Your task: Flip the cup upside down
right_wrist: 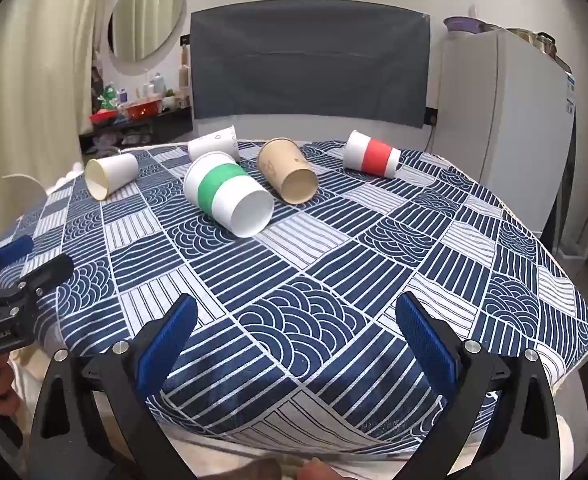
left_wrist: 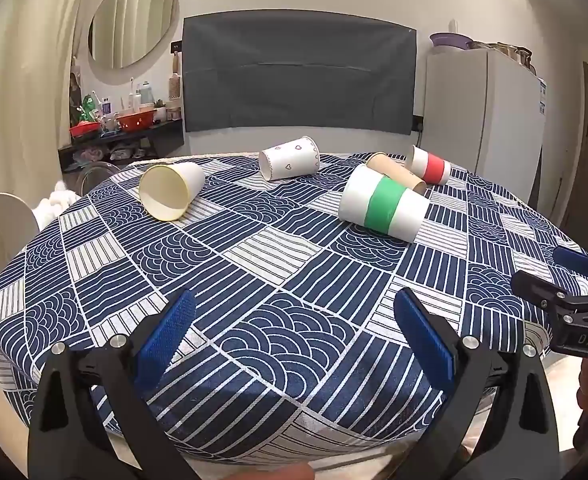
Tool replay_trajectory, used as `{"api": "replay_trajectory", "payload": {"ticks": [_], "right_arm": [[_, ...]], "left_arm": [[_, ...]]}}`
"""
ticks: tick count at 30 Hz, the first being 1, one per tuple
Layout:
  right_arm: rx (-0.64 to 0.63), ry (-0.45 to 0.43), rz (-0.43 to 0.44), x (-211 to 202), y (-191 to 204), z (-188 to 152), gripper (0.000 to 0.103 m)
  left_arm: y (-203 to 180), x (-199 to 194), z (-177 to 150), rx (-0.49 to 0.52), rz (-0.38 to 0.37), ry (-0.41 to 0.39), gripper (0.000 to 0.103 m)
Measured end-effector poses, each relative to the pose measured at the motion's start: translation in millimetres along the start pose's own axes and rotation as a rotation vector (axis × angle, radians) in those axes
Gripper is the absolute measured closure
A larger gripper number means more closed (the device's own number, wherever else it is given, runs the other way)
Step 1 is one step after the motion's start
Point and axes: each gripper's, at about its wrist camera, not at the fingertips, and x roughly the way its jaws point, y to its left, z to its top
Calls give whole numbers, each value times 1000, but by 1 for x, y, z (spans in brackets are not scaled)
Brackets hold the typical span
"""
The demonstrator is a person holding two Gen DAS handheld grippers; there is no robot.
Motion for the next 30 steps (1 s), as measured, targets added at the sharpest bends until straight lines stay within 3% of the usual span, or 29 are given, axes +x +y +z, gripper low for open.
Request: {"api": "replay_trajectory", "payload": {"ticks": [21,25,30], "right_arm": [[-12,-1,1,1,2,0,8],[-9,6,6,2,3,-1,8],[-11,3,7,1,2,-1,8]], "left_arm": [[-4,4,-3,16,-16,20,6],[-3,5,-3,3,-49,33,6],[-2,6,-3,7,-30,33,6]]}}
